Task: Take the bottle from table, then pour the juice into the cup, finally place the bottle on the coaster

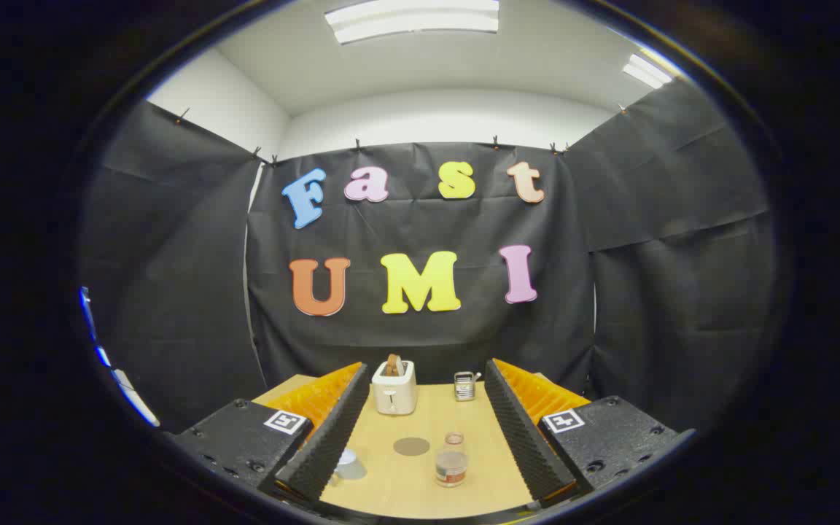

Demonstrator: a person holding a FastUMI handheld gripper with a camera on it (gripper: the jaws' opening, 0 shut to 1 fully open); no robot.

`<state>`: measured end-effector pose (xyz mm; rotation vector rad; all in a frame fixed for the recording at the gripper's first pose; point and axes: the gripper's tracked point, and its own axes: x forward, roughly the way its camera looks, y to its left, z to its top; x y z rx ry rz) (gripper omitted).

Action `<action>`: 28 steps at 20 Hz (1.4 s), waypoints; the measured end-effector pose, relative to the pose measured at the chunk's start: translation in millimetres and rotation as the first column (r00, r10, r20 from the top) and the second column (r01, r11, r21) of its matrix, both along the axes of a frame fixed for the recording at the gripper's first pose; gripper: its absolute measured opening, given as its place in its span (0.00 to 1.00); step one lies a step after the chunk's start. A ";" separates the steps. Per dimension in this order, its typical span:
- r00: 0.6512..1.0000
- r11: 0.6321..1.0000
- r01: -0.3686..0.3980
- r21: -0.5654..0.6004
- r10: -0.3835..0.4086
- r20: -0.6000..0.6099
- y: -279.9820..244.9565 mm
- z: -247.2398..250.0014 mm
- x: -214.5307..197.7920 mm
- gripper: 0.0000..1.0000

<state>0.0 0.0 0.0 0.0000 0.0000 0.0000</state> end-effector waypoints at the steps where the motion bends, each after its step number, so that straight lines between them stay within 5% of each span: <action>1: 1.000 1.000 -0.002 -0.004 0.002 -0.005 1.8 -0.5 2.0 1.00; 28: 1.000 1.000 -0.029 0.011 0.029 0.011 -0.4 -21.5 21.4 1.00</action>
